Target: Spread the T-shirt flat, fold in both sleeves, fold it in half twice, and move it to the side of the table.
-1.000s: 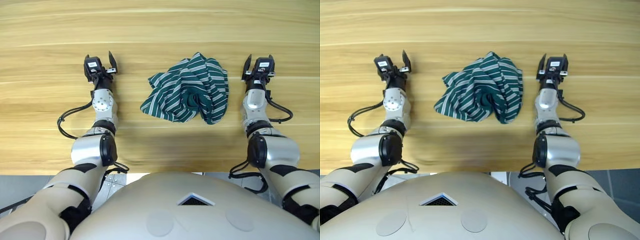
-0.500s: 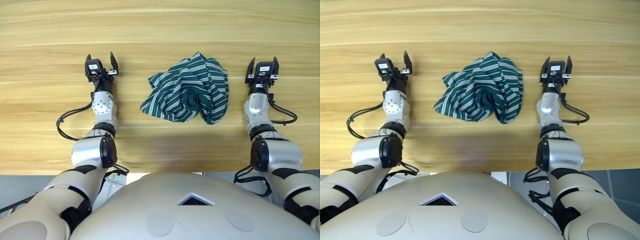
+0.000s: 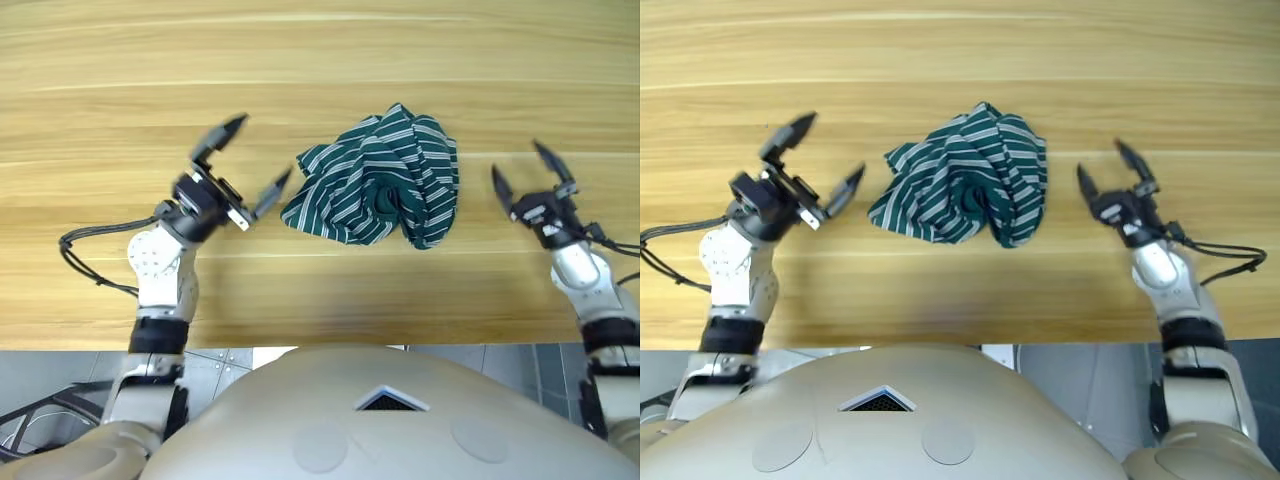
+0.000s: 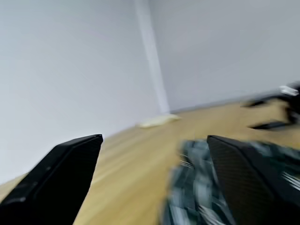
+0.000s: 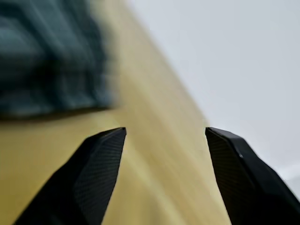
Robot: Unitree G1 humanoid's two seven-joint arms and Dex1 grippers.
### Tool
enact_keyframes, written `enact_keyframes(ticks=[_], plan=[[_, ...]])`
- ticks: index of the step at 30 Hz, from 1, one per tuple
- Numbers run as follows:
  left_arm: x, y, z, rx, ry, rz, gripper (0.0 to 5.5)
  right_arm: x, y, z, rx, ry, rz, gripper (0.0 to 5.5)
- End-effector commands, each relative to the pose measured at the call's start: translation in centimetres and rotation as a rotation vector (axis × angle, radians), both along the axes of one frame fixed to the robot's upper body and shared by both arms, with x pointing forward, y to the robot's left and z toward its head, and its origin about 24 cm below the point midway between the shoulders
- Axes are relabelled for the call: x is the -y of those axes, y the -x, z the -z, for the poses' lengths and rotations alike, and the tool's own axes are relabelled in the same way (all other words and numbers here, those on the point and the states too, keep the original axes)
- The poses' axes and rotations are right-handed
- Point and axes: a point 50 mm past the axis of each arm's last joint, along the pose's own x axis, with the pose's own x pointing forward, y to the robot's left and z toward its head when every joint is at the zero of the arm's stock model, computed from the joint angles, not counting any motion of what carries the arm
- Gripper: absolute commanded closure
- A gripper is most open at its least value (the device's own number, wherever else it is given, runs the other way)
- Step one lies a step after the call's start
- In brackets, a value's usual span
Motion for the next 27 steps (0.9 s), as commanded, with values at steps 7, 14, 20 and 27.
enact_keyframes(ticks=[7,14,20,27], plan=[[4.1,2.4,1.8,0.223,-0.627,0.347,1.33,-1.4,-0.1,-1.6,-0.172,0.229,-0.134,2.36],[5.1,1.7,2.3,0.361,-0.714,0.411,1.33,-1.7,-1.7,-1.3,-0.158,0.239,-0.129,2.36],[4.8,0.2,2.8,0.369,-0.783,0.313,1.33,-2.3,-1.8,-0.7,-0.154,0.222,-0.144,2.36],[4.4,0.8,3.4,0.313,-0.785,0.311,1.94,-2.4,-1.8,-0.6,-0.144,0.215,-0.146,2.4]])
